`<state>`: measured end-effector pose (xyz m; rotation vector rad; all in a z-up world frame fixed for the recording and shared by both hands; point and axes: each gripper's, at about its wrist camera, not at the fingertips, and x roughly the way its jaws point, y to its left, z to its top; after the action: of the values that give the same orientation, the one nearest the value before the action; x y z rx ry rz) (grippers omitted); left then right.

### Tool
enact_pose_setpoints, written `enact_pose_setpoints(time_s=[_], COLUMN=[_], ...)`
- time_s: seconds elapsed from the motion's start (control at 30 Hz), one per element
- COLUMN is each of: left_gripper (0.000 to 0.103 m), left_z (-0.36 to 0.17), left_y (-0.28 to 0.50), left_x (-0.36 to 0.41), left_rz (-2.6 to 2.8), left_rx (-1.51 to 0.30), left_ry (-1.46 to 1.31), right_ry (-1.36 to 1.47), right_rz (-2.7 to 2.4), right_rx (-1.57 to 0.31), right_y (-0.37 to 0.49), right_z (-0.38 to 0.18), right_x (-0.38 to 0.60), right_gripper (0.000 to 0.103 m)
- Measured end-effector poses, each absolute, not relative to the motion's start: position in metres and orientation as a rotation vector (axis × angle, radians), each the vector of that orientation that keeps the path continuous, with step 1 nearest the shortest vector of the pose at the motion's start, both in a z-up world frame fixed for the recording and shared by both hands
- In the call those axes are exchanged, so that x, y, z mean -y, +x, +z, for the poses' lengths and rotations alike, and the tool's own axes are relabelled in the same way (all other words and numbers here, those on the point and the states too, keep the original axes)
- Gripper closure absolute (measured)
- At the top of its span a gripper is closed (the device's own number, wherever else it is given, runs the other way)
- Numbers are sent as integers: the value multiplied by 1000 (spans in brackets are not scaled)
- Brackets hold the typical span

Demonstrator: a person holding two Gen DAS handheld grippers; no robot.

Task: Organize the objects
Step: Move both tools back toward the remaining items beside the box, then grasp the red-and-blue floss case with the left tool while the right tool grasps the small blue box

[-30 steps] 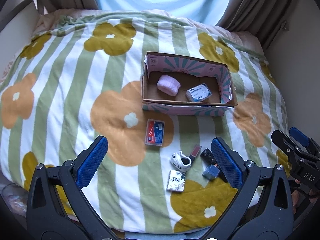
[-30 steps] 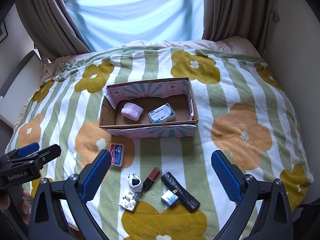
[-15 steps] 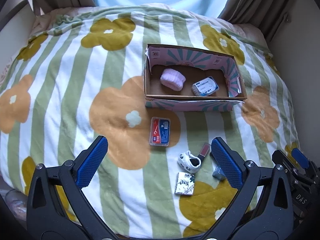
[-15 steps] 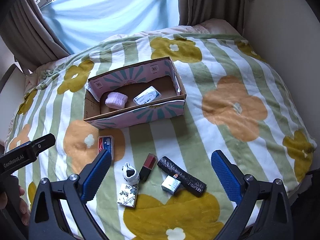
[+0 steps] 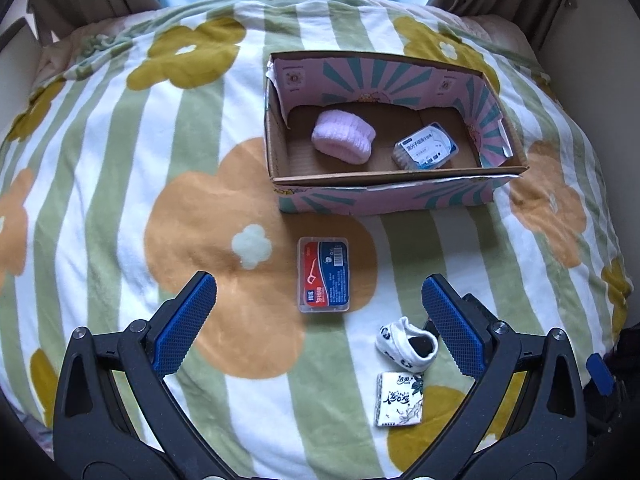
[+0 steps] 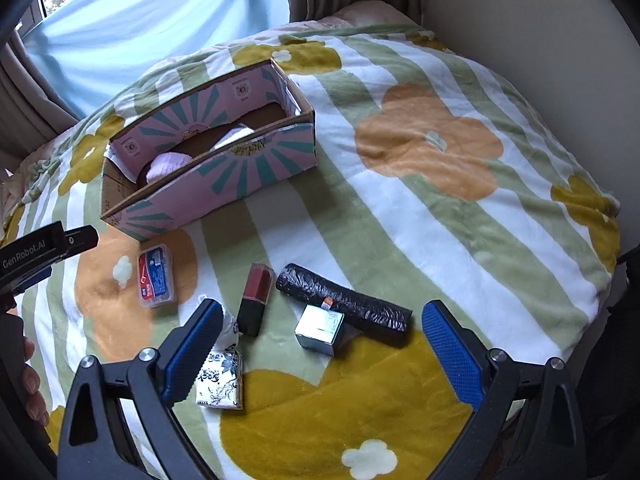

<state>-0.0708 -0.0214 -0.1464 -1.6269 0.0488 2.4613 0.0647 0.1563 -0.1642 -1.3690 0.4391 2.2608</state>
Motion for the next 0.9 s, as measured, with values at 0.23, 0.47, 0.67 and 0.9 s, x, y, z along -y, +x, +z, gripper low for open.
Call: enact_pose_setpoints(time_s=[0.23,0.47,0.67,0.9], left_gripper=[6,12,15,19], left_z=[-202,-246,-273,-288], left_y=[-85,-95,-102,-110], left_x=[9,2,3,2], left_rz=[2403,2381,2375,2360], left_rx=[-101,-134,-146,-155], left_ry=[-1652,-1694,-1723,-1738], right_ry=[-1385,-1393,-1397,-1422], right_rz=[2172,2105,2055,1992], right_rx=[-499,-565,-590,-583], right_y=[65,57,52,45], right_z=[-215,-253,-272,-285], right_x=[-152,-148,-149,-155], right_gripper=[14,21,27,42])
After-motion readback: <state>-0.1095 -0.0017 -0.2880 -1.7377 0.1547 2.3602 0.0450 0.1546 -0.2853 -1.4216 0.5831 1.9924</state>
